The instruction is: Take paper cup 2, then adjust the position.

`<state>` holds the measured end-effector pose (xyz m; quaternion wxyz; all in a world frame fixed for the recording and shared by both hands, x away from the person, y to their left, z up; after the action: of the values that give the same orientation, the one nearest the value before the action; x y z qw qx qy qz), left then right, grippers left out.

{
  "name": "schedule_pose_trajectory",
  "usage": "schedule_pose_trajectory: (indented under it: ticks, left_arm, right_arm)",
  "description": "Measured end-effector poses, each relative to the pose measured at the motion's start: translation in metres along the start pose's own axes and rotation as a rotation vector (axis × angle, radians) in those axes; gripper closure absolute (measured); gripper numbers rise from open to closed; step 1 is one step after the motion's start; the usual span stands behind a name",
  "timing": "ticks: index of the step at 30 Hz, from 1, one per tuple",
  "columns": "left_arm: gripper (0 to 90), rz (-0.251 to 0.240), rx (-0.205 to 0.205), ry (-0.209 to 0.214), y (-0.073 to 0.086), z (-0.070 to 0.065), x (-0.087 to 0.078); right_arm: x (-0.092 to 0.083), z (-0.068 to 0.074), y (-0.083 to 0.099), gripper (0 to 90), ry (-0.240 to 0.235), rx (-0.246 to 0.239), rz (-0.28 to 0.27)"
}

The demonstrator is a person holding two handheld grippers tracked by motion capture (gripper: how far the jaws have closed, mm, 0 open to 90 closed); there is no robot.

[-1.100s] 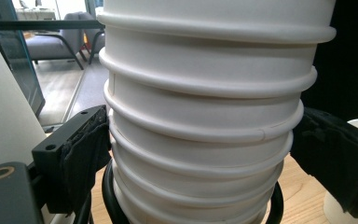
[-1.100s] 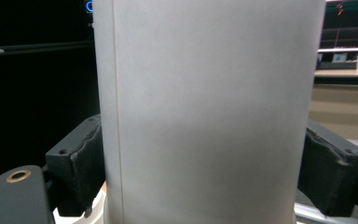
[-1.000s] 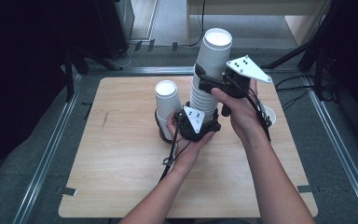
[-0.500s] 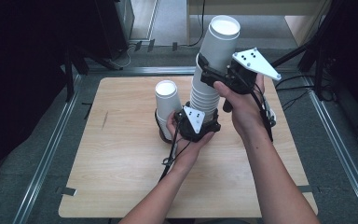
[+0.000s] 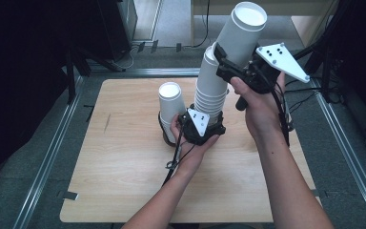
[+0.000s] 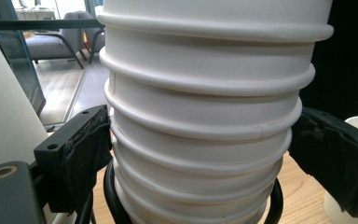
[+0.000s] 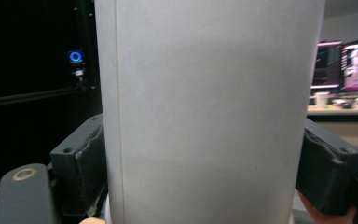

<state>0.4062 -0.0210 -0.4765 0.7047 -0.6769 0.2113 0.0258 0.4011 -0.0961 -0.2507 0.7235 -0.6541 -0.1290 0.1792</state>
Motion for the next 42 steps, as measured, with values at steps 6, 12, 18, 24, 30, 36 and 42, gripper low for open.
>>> schedule_pose_trajectory:
  ticks: [6, 12, 18, 24, 30, 36, 42]
  left_arm:
    - [10.1, 0.006, 0.016, 0.017, 0.000, 0.002, -0.006]
    - [9.9, 0.015, 0.023, 0.082, 0.001, 0.002, -0.019]
    - [6.2, 0.005, 0.040, 0.138, 0.001, 0.007, -0.038]
    - [2.6, 0.017, 0.046, 0.208, 0.007, 0.011, -0.061]
    - [2.5, 0.025, 0.055, 0.243, 0.019, 0.020, -0.081]
    - [2.1, 0.052, 0.067, 0.243, 0.031, 0.033, -0.095]
    - [1.9, 0.075, 0.052, 0.244, 0.044, 0.046, -0.109]
  right_arm:
    - [-0.016, -0.018, -0.001, 15.7, 0.036, 0.007, -0.024]
    - [-0.033, -0.037, 0.009, 15.6, 0.094, -0.021, -0.030]
    - [-0.048, -0.053, 0.028, 15.6, 0.131, -0.028, -0.026]
    - [-0.061, -0.059, 0.053, 15.6, 0.155, -0.041, -0.012]
    - [-0.068, -0.058, 0.090, 15.5, 0.178, -0.079, 0.027]
    - [-0.074, -0.057, 0.120, 15.5, 0.186, -0.072, 0.053]
    - [-0.080, -0.055, 0.142, 15.4, 0.202, -0.092, 0.075]
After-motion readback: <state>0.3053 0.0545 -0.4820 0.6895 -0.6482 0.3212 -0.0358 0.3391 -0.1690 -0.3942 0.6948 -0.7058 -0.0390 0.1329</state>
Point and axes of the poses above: each handheld gripper's, and its own axes: x roughly forward along the jaws, y roughly out of its underside, z roughly to its left, the point moved 8 cm from there along x, roughly forward along the jaws, and after that the axes turned 11 degrees about z, right-handed, at the moved point
